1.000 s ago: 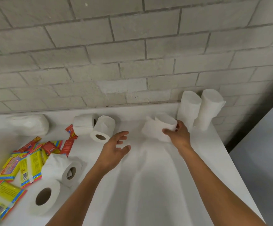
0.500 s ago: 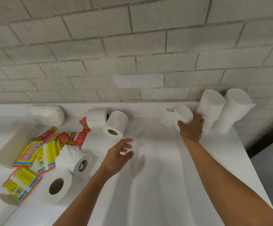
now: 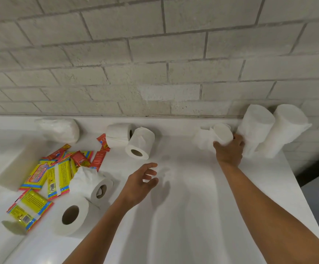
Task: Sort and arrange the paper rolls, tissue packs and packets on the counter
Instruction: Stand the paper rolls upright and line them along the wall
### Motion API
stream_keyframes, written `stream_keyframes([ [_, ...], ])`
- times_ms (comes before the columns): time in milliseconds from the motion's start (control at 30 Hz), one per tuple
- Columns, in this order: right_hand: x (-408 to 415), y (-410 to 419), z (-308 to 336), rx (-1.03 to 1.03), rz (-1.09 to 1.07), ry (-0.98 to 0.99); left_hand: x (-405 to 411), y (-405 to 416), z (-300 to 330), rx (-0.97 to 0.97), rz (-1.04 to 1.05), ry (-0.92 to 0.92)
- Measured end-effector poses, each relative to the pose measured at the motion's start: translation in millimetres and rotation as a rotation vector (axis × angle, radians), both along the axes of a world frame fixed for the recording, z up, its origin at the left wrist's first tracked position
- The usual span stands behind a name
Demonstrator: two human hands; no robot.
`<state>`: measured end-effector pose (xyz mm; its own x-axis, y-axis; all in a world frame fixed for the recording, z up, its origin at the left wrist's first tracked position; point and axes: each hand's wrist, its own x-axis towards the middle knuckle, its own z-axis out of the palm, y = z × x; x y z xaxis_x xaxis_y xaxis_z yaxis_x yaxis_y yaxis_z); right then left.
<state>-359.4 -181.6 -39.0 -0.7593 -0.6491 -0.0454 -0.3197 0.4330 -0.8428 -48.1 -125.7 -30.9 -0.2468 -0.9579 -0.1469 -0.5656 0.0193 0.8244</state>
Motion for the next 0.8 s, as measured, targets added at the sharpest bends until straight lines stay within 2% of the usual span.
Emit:
stream_keyframes([
  [367,-3.5,10.5,-8.9,0.097,0.117,-0.03,-2.5,8.7,5.6,0.005,-0.01,-0.021],
  [800,10.0,40.8,-13.4,0.088,0.188,-0.117,8.3,30.0,21.8,0.018,0.071,-0.019],
])
